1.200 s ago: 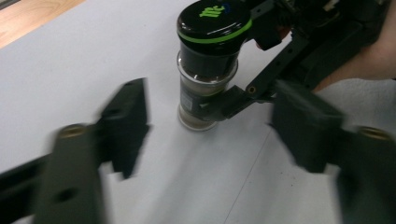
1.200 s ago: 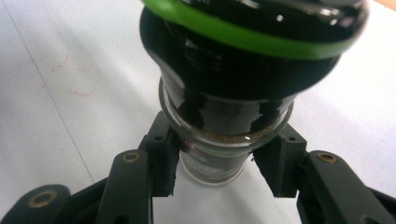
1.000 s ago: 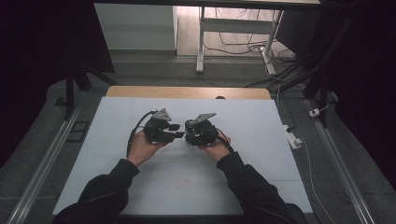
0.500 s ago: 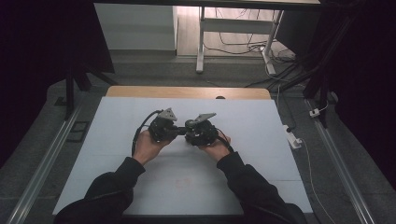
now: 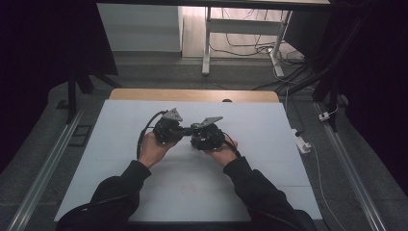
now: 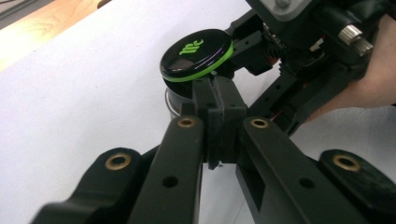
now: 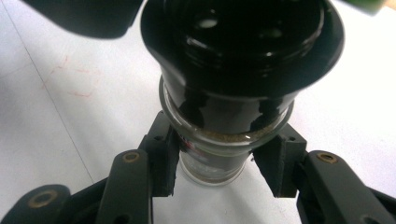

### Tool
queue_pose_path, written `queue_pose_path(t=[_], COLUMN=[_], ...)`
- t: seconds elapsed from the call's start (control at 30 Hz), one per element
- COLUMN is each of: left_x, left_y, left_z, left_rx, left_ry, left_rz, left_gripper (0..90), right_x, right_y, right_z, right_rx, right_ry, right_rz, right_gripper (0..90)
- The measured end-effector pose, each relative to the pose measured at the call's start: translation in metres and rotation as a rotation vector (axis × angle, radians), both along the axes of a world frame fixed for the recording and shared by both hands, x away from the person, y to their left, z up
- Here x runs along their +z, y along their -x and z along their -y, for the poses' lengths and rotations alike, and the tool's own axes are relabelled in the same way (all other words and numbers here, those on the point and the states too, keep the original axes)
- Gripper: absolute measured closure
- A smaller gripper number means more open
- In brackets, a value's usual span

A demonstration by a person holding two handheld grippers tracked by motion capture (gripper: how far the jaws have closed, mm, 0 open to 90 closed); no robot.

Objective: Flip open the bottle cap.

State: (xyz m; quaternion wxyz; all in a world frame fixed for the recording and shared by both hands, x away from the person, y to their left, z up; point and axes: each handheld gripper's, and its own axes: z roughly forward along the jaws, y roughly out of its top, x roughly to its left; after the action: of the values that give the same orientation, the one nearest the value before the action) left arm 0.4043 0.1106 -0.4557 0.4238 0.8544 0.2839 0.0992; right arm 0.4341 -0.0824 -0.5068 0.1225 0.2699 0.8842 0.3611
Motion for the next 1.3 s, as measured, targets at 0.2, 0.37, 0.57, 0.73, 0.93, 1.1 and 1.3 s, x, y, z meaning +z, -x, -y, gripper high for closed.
queue_pose_path(t=[0.2, 0.37, 0.57, 0.73, 0.93, 1.1, 1.3], left_x=[0.002, 0.003, 0.006, 0.008, 0.004, 0.003, 0.009], left_y=[-0.004, -0.006, -0.010, -0.014, -0.019, -0.018, -0.013], left_z=[-0.001, -0.001, -0.002, -0.003, -0.003, -0.003, -0.007], left_rx=[0.011, 0.019, 0.041, 0.055, 0.067, 0.059, 0.058], left_ry=[-0.008, 0.000, 0.002, 0.002, -0.008, -0.010, -0.004], left_rz=[0.004, 0.000, 0.004, -0.001, -0.020, -0.020, -0.012], left_gripper=[88.9, 88.9, 88.9, 88.9, 88.9, 88.7, 78.6], right_x=[0.000, 0.000, -0.001, -0.001, -0.001, -0.001, -0.001], right_y=[0.000, 0.000, 0.000, 0.001, 0.001, 0.000, 0.001], right_z=[0.001, 0.001, 0.000, -0.001, -0.001, 0.000, 0.000], right_rx=[-0.003, -0.004, 0.002, 0.009, 0.009, 0.012, 0.010], right_ry=[-0.007, -0.007, 0.002, 0.011, 0.013, 0.011, 0.010], right_rz=[-0.003, -0.003, 0.007, 0.019, 0.016, 0.017, 0.014], right_gripper=[52.8, 52.8, 52.9, 52.9, 52.8, 52.8, 52.7])
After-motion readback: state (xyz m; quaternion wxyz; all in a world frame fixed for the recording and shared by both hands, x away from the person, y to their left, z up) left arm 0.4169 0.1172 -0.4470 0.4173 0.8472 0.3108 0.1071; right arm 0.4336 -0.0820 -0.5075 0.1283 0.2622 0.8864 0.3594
